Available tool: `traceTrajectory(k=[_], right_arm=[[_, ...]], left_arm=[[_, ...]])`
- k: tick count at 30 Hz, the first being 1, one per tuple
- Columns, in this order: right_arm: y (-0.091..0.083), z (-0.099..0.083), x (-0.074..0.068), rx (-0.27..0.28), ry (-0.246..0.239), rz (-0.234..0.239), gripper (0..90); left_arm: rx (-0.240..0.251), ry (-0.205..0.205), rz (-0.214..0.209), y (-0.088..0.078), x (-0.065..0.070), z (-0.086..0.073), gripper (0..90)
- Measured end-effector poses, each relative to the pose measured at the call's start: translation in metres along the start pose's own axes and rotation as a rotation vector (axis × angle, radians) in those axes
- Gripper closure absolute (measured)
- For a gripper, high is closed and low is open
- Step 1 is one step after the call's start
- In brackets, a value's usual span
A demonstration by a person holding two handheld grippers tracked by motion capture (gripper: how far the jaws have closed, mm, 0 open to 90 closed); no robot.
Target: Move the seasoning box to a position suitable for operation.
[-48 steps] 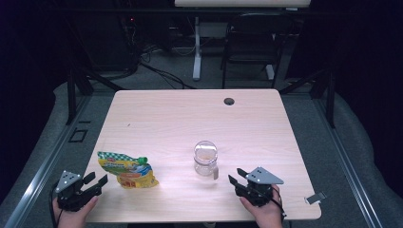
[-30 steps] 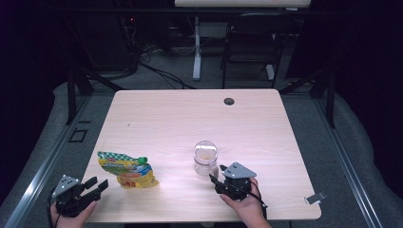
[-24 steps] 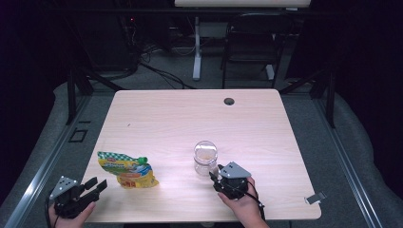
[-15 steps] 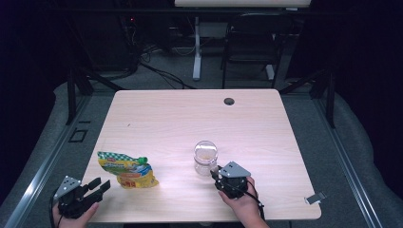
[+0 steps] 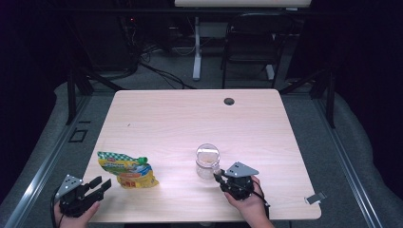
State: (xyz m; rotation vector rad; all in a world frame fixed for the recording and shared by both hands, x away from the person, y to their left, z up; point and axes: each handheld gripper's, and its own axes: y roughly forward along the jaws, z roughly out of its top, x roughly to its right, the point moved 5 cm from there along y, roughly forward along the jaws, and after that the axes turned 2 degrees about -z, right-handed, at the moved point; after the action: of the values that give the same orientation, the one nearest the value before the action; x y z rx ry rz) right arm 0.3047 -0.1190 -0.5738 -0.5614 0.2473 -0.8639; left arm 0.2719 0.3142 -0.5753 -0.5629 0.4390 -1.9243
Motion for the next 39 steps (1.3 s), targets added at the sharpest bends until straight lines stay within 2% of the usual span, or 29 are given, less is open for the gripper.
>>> traceTrajectory(k=[5,8,13,14,17,23,26,30,39], right_arm=[[-0.013,-0.006,-0.001,-0.014,-0.017,0.029,73.0],[-0.02,-0.012,0.0,-0.025,-0.026,0.024,72.8],[-0.028,-0.018,0.007,-0.022,-0.016,-0.03,72.4],[-0.031,-0.02,0.013,-0.02,-0.001,-0.063,72.3],[-0.035,-0.023,0.023,-0.012,0.03,-0.104,72.3],[-0.036,-0.026,0.04,0.003,0.09,-0.199,70.8],[-0.03,-0.025,0.044,0.022,0.105,-0.196,71.1],[-0.024,-0.022,0.043,0.018,0.076,-0.198,76.5],[-0.023,-0.02,0.042,0.001,0.059,-0.189,77.0]], left_arm=[[0.008,-0.007,0.002,0.003,-0.004,0.004,55.3],[0.006,-0.018,0.01,0.006,-0.007,0.006,54.4],[0.008,-0.035,0.025,0.01,-0.012,0.009,53.1],[0.009,-0.041,0.027,0.011,-0.014,0.01,53.2],[0.02,-0.059,0.028,0.013,-0.018,0.013,53.3],[0.021,-0.064,0.028,0.014,-0.02,0.013,53.9],[0.021,-0.06,0.027,0.013,-0.019,0.013,54.1],[0.013,-0.045,0.03,0.012,-0.017,0.012,54.3],[0.01,-0.023,0.035,0.007,-0.013,0.009,54.4]])
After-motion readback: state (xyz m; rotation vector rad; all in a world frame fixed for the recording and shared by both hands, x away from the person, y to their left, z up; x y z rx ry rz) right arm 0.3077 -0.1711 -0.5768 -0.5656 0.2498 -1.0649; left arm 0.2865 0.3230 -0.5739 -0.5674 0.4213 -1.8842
